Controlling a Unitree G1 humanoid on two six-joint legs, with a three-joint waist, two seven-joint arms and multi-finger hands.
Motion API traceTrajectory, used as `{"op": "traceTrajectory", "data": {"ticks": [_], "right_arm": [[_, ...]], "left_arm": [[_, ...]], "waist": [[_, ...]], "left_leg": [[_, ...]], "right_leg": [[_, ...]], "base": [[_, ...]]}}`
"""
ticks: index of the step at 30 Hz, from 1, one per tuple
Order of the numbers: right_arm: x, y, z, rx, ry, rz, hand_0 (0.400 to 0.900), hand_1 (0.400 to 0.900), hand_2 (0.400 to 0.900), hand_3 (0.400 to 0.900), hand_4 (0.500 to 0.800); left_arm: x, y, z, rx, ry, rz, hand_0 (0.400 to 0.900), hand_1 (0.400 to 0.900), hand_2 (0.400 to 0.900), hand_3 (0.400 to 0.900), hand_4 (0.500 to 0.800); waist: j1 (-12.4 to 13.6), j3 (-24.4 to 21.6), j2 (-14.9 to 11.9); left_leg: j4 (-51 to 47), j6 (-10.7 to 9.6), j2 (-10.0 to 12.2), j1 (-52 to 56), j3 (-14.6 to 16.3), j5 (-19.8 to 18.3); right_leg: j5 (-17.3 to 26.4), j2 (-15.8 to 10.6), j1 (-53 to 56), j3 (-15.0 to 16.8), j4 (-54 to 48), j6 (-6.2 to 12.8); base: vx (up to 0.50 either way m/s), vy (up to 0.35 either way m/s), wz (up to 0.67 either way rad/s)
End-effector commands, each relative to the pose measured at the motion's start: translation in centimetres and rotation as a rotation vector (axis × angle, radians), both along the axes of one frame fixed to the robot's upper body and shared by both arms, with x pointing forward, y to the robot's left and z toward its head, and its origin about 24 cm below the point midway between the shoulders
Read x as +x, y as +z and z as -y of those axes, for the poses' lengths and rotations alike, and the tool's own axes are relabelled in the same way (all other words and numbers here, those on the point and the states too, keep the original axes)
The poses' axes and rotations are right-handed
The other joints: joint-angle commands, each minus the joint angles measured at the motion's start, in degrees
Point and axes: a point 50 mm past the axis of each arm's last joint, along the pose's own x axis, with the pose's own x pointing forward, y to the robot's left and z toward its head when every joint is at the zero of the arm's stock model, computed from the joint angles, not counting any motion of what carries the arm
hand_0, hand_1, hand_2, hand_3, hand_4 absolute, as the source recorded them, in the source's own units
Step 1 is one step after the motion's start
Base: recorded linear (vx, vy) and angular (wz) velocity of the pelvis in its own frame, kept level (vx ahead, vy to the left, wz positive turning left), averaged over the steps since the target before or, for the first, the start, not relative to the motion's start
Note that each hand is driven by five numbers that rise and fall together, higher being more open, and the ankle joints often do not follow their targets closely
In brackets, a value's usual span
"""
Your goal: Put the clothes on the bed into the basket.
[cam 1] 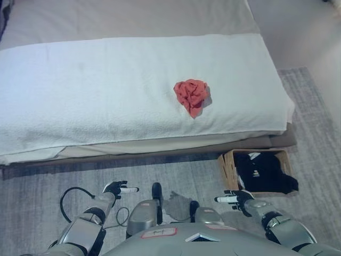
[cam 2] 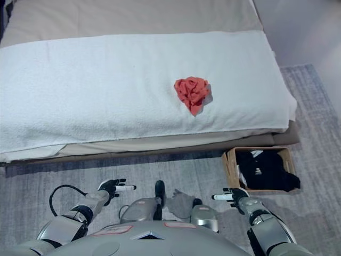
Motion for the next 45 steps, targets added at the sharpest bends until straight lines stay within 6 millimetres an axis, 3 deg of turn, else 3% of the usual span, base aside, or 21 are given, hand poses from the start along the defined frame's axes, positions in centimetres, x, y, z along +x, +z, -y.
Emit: {"op": "traceTrajectory", "data": {"ticks": [1, 2, 4, 7, 10, 14, 15, 17, 21, 24, 26, 30, 31, 32, 34, 38, 41, 45], "right_arm": [[0.1, 0.3, 0.7, -0.024, 0.014, 0.006, 0.9, 0.9, 0.9, 0.9, 0.8], [0.0, 0.2, 0.7, -0.022, 0.011, 0.005, 0.9, 0.9, 0.9, 0.9, 0.8], [0.0, 0.3, 0.8, -0.023, 0.008, 0.008, 0.9, 0.9, 0.9, 0.9, 0.8], [0.0, 0.3, 0.9, -0.028, 0.007, 0.007, 0.9, 0.9, 0.9, 0.9, 0.8], [0.7, 0.6, 1.0, -0.034, 0.012, 0.026, 0.9, 0.9, 0.9, 0.9, 0.8], [1.1, 0.8, 1.2, -0.045, 0.024, 0.036, 0.9, 0.9, 0.9, 0.9, 0.8], [1.2, 0.8, 1.3, -0.047, 0.028, 0.041, 0.9, 0.9, 0.9, 0.9, 0.8], [0.9, 0.8, 1.5, -0.048, 0.025, 0.037, 0.9, 0.9, 0.9, 0.9, 0.8], [1.2, 1.2, 2.2, -0.07, 0.031, 0.048, 0.9, 0.9, 0.9, 0.9, 0.8], [2.9, 2.3, 3.2, -0.106, 0.05, 0.113, 0.9, 0.9, 0.9, 0.9, 0.8], [5.5, 4.2, 4.7, -0.164, 0.082, 0.203, 0.9, 0.9, 0.9, 0.9, 0.8], [12.2, 11.0, 8.0, -0.311, 0.167, 0.449, 0.9, 0.9, 0.9, 0.9, 0.8], [12.2, 11.0, 8.0, -0.311, 0.167, 0.449, 0.9, 0.9, 0.9, 0.9, 0.8], [14.6, 13.6, 8.4, -0.367, 0.221, 0.524, 0.9, 0.9, 0.9, 0.9, 0.8], [17.3, 16.2, 7.8, -0.404, 0.272, 0.605, 0.9, 0.9, 0.9, 0.9, 0.8], [21.8, 20.4, 4.9, -0.431, 0.375, 0.767, 0.9, 0.9, 0.9, 0.9, 0.8], [24.5, 23.2, 2.5, -0.448, 0.419, 0.849, 0.9, 0.9, 0.9, 0.9, 0.8], [26.6, 26.2, 1.4, -0.487, 0.408, 0.914, 0.9, 0.9, 0.9, 0.9, 0.8]], "left_arm": [[-0.2, 0.8, -2.8, 0.088, 0.035, 0.01, 0.9, 0.9, 0.9, 0.9, 0.8], [-0.3, 0.8, -2.8, 0.088, 0.032, 0.003, 0.9, 0.9, 0.9, 0.9, 0.8], [-0.2, 0.9, -3.0, 0.088, 0.041, 0.008, 0.9, 0.9, 0.9, 0.9, 0.8], [-0.2, 0.8, -2.9, 0.089, 0.039, 0.0, 0.9, 0.9, 0.9, 0.9, 0.8], [-0.2, 0.8, -2.8, 0.083, 0.045, 0.0, 0.9, 0.9, 0.9, 0.9, 0.8], [-0.9, 0.5, -2.8, 0.078, 0.064, -0.016, 0.9, 0.9, 0.9, 0.9, 0.8], [-1.3, 0.4, -3.0, 0.082, 0.066, -0.031, 0.9, 0.9, 0.9, 0.9, 0.8], [-1.8, 0.2, -2.9, 0.081, 0.07, -0.046, 0.9, 0.9, 0.9, 0.9, 0.8], [-2.8, -0.4, -2.2, 0.059, 0.069, -0.078, 0.9, 0.9, 0.9, 0.9, 0.8], [-2.5, -0.5, -1.5, 0.044, 0.045, -0.074, 0.9, 0.9, 0.9, 0.9, 0.8], [-1.7, -0.3, -1.4, 0.04, 0.032, -0.048, 0.9, 0.9, 0.9, 0.9, 0.8], [-1.2, 0.0, -1.7, 0.035, 0.02, -0.027, 0.9, 0.9, 0.9, 0.9, 0.8], [-1.2, 0.0, -1.6, 0.034, 0.02, -0.027, 0.9, 0.9, 0.9, 0.9, 0.8], [-1.7, -0.2, -1.4, 0.025, 0.011, -0.039, 0.9, 0.9, 0.9, 0.9, 0.8], [-2.4, -0.6, -0.9, 0.015, 0.001, -0.062, 0.9, 0.9, 0.9, 0.9, 0.8], [-3.3, -1.3, 0.4, -0.006, 0.002, -0.086, 0.9, 0.9, 0.9, 0.9, 0.8], [-3.1, -1.4, 1.2, -0.013, -0.01, -0.085, 0.9, 0.9, 0.9, 0.9, 0.8], [-2.3, -1.2, 1.3, -0.016, -0.008, -0.053, 0.9, 0.9, 0.9, 0.9, 0.8]], "waist": [[-1.3, -0.2, -0.4], [-1.2, 0.0, -0.2], [-1.5, 0.1, 0.1], [-1.4, 0.9, 0.7], [-1.4, 2.1, 0.2], [-1.3, 2.6, -0.3], [-1.4, 2.1, -0.7], [-1.4, 0.9, -0.7], [-1.5, -1.4, 0.6], [-2.0, -2.4, 1.5], [-2.3, -3.1, 2.0], [-2.4, -3.6, 2.9], [-2.4, -3.5, 2.9], [-2.2, -3.6, 3.1], [-1.9, -3.6, 3.3], [-1.3, -3.1, 3.3], [-0.6, -2.2, 3.3], [0.4, -0.6, 3.7]], "left_leg": [[3.5, -0.6, -2.0, -3.6, -6.3, -3.1], [3.1, -0.4, -2.0, -2.3, -6.6, -3.6], [2.3, -0.4, -2.2, -0.2, -7.8, -3.9], [1.5, -0.9, -1.6, 2.2, -8.1, -4.7], [1.9, -1.8, -2.0, 3.3, -8.7, -6.0], [2.3, -2.7, -2.3, 5.6, -8.9, -7.8], [2.4, -2.8, -2.9, 6.0, -9.3, -8.2], [1.1, -3.1, -2.6, 7.2, -9.6, -8.6], [0.2, -4.7, -0.4, 8.8, -10.7, -8.8], [0.4, -5.8, 0.9, 8.6, -11.1, -8.8], [-0.4, -6.3, 1.7, 9.0, -10.8, -8.5], [-1.6, -6.7, 2.8, 9.8, -9.7, -8.0], [-1.6, -6.8, 2.9, 9.9, -9.7, -8.0], [-2.1, -6.7, 3.0, 10.3, -9.3, -8.0], [-2.3, -6.7, 3.1, 10.5, -9.0, -8.0], [-2.9, -6.7, 3.3, 10.5, -8.7, -7.6], [-3.3, -7.0, 3.6, 9.8, -8.6, -7.0], [-3.6, -7.2, 3.6, 7.7, -9.0, -5.8]], "right_leg": [[6.4, 2.7, -0.8, -0.4, 17.3, -0.09], [6.1, 1.9, -1.8, -1.8, 18.5, -0.37], [2.7, 4.0, -3.8, -1.5, 15.3, -1.52], [-1.1, 2.1, -4.1, -4.6, 7.5, -2.44], [3.9, -0.8, -5.5, -3.7, -6.1, -0.85], [9.8, -3.5, -7.1, -3.4, -11.8, 1.23], [9.9, -3.0, -6.2, -2.0, -12.0, 1.22], [9.6, -2.9, -4.5, -2.3, -12.8, 1.12], [8.2, -2.0, -2.3, -4.5, -13.3, 0.3], [7.2, -1.1, -0.9, -5.3, -14.7, -0.49], [6.9, -0.6, 0.1, -5.6, -16.1, -0.73], [6.8, -0.1, 1.0, -5.6, -17.2, -0.78], [6.8, -0.1, 1.1, -5.5, -17.2, -0.79], [6.8, 0.0, 1.4, -5.3, -17.4, -0.83], [6.8, 0.0, 1.7, -5.2, -17.8, -0.87], [6.9, 0.1, 1.7, -5.2, -18.0, -1.06], [7.2, 0.0, 0.9, -5.3, -18.2, -1.03], [7.8, -0.3, -0.8, -5.8, -18.2, -1.04]], "base": [[0.14, 0.171, 0.14], [0.19, 0.167, 0.24], [0.22, 0.114, 0.33], [0.17, 0.021, 0.23], [0.11, -0.074, 0.2], [0.15, -0.124, 0.28], [0.17, -0.13, 0.43], [0.19, -0.182, 0.36], [0.18, -0.232, 0.24], [0.09, -0.178, 0.15], [0.1, -0.136, 0.0], [0.07, -0.06, -0.13], [0.05, -0.025, -0.16], [0.05, -0.018, -0.13], [0.05, -0.014, -0.13], [0.01, -0.006, -0.03], [-0.03, -0.018, 0.02], [-0.06, -0.024, 0.1]]}}
